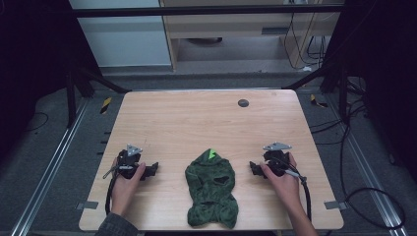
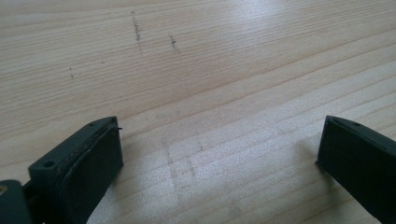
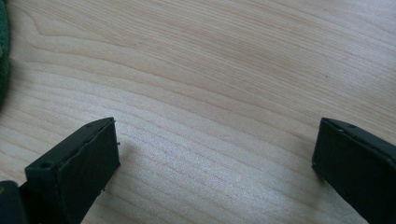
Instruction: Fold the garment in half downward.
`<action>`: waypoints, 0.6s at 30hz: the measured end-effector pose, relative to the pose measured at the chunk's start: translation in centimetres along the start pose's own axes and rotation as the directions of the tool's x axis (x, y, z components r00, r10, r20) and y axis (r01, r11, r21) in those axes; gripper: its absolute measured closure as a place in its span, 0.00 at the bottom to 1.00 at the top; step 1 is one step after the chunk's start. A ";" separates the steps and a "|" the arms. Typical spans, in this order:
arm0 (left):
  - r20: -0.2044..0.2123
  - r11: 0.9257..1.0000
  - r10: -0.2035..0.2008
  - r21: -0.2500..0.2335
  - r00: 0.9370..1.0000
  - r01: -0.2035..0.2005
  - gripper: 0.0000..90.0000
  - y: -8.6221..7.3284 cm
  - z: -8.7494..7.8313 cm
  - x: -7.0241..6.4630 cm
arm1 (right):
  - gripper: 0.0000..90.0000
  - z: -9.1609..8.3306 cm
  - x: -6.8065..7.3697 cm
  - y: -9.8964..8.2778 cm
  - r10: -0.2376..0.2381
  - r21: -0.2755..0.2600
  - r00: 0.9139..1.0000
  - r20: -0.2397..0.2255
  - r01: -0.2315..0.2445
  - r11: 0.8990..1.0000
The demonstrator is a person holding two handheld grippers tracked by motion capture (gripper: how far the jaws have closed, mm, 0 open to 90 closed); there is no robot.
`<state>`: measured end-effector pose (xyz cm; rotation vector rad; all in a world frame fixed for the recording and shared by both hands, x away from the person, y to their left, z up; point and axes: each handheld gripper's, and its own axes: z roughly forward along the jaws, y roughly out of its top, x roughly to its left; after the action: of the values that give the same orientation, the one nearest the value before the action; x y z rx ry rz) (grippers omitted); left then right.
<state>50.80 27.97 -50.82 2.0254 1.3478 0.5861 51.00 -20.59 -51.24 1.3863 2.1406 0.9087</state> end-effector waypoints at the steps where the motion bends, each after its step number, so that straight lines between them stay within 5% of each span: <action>1: 0.000 1.000 0.000 0.000 1.000 0.000 0.00 0.0 0.0 0.0 | 0.01 0.0 0.0 0.0 -0.002 0.000 1.000 0.000 0.002 1.000; 9: 0.008 1.000 0.004 0.005 1.000 -0.004 0.03 0.1 -0.3 -0.1 | 0.01 -0.1 0.0 0.0 -0.008 0.000 1.000 -0.012 0.008 1.000; 11: 0.022 1.000 -0.003 -0.014 1.000 0.003 0.05 0.3 -0.7 -0.3 | 0.12 -0.3 0.0 0.1 -0.014 0.004 1.000 -0.022 0.015 1.000; 15: 0.038 0.999 0.009 -0.032 0.999 -0.007 0.06 0.8 -1.2 -0.8 | 0.17 -0.9 0.3 0.5 -0.019 -0.019 1.000 -0.022 0.018 1.000; 18: 0.078 0.998 0.033 -0.052 0.996 -0.029 0.08 1.3 -1.5 -2.1 | 0.25 -1.7 1.3 1.0 -0.043 -0.036 0.997 -0.063 0.041 0.999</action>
<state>49.86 26.08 -48.82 2.0101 1.2451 0.5427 50.01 -19.63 -49.35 1.3073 2.1818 0.9808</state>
